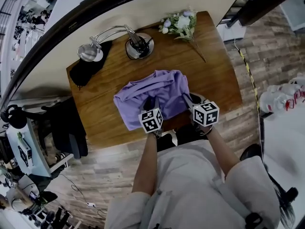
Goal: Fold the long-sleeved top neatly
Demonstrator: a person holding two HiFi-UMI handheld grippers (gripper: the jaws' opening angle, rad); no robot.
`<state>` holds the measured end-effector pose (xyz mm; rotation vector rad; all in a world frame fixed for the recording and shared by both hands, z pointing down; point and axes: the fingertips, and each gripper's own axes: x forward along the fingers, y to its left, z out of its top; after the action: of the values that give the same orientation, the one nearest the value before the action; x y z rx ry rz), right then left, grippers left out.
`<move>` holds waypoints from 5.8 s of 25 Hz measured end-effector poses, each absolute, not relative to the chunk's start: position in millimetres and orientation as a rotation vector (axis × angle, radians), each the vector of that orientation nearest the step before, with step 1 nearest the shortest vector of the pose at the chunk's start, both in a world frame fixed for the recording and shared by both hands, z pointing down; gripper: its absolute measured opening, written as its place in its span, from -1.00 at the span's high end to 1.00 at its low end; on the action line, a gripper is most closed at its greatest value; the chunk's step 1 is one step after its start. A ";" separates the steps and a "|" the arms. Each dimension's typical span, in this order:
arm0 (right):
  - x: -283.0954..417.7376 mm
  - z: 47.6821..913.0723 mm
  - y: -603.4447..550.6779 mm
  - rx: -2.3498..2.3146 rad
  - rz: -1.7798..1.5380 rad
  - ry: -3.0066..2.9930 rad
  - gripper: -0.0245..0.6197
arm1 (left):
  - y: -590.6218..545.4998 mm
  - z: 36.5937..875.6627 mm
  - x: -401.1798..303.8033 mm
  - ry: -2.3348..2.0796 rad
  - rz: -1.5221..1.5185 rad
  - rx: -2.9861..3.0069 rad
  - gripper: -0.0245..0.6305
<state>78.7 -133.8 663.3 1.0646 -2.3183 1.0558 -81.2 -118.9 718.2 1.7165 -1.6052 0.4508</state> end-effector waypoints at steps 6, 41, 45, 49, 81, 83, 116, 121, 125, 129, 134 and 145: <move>68.3 640.3 -130.9 1.038 0.932 -2.336 0.78 | -117.4 693.4 -89.8 -1.576 0.311 1.708 0.67; -104.2 573.2 -88.9 0.911 0.443 -2.335 0.78 | -61.6 688.5 -233.7 -1.434 0.146 1.607 0.85; -139.3 576.8 -74.1 0.875 0.435 -2.341 0.78 | -52.8 684.4 -252.1 -1.424 0.120 1.604 0.85; -179.7 576.1 -59.7 0.817 0.415 -2.355 0.78 | -39.3 686.0 -281.4 -1.458 0.108 1.576 0.85; -203.9 679.6 -10.2 0.439 0.167 -2.301 0.57 | -90.9 610.5 -275.8 -1.411 0.279 2.044 0.85; -194.9 680.9 -4.2 0.386 0.147 -2.312 0.60 | -99.2 605.6 -264.4 -1.380 0.305 2.080 0.85; -158.6 689.8 -114.0 0.880 0.541 -2.336 0.70 | -98.3 693.8 -262.6 -1.786 0.444 1.811 0.85; -153.7 690.9 -114.2 0.907 0.589 -2.310 0.70 | -101.0 692.2 -261.1 -1.655 0.407 1.844 0.85; -143.7 656.8 -116.1 1.044 0.619 -2.335 0.63 | -94.2 663.1 -265.8 -1.588 0.347 1.935 0.85; -125.3 637.3 -99.9 1.085 0.615 -2.299 0.64 | -71.6 647.5 -260.1 -1.489 0.385 2.027 0.85; -108.5 627.7 -59.3 1.021 0.627 -2.240 0.65 | -33.3 637.5 -255.7 -1.464 0.467 2.012 0.85; -102.0 576.4 1.1 0.971 0.572 -2.368 0.68 | 20.6 571.0 -245.6 -1.686 0.345 1.903 0.85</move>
<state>-102.0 1.1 576.4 0.9709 -2.3680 0.5718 -245.6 20.6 571.0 1.9033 -1.6856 0.3445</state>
